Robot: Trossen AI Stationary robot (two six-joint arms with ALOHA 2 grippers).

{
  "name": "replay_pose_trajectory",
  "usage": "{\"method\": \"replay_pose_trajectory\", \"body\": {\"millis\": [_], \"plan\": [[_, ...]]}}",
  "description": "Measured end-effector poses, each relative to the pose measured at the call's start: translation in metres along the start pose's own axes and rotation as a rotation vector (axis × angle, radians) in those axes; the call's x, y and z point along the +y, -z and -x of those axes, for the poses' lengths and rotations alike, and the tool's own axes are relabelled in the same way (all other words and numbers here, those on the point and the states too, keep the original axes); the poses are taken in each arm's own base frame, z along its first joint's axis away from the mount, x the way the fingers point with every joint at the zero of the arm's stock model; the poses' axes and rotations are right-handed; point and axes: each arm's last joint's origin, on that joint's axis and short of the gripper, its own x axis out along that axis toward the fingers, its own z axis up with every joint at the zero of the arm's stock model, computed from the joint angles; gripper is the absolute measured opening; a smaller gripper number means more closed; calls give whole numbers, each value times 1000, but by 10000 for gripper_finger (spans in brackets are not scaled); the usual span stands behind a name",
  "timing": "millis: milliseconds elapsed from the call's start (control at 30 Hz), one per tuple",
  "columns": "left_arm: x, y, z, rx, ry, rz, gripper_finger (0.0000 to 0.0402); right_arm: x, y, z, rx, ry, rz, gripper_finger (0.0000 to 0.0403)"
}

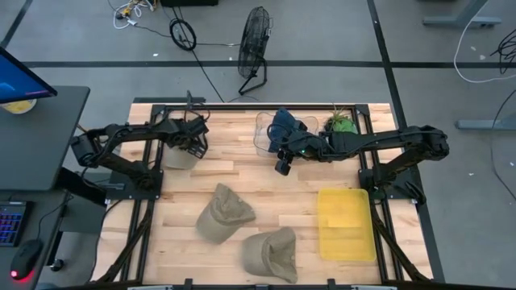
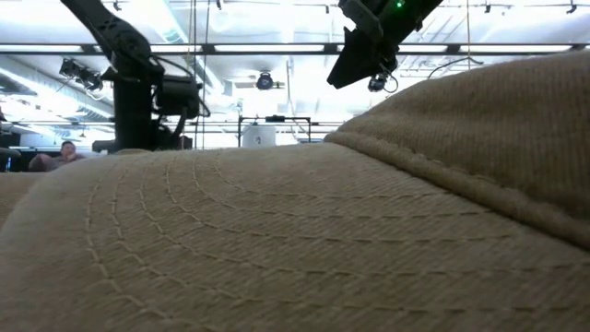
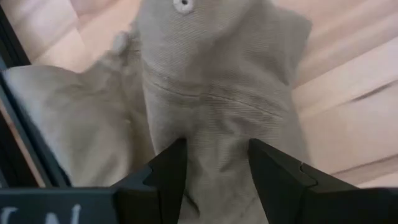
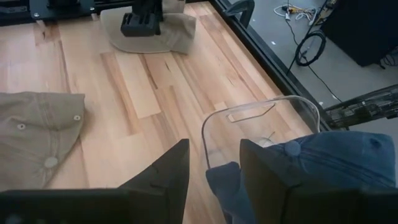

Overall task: Pick & Place hat
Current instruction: Put the top brown cap into the yellow bin

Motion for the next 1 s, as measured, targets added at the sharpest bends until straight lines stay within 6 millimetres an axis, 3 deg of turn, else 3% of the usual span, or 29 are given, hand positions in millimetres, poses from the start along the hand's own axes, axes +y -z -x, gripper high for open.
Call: {"method": "replay_pose_trajectory", "body": {"millis": [167, 333, 400, 533, 833, 1000], "plan": [[-1, 3, -7, -28, 23, -19, 157, 0, 0, 0, 0, 0, 2, 146], [-4, -1, -7, -70, 53, -7, 41, 0, 0, 0, 2, 0, 2, 146], [-5, -2, -6, -89, 62, -14, 14, 0, 1, 0, 8, 1, 4, 146], [-12, -6, 4, -119, 83, -53, 5, 0, 1, 0, 8, 1, 4, 146], [-47, -13, 72, -315, 217, -182, 3, 0, 2, 0, 17, 3, 8, 146], [-58, -8, 81, -342, 230, -234, 3, -1, 4, 0, 38, 6, -3, 146]]}}
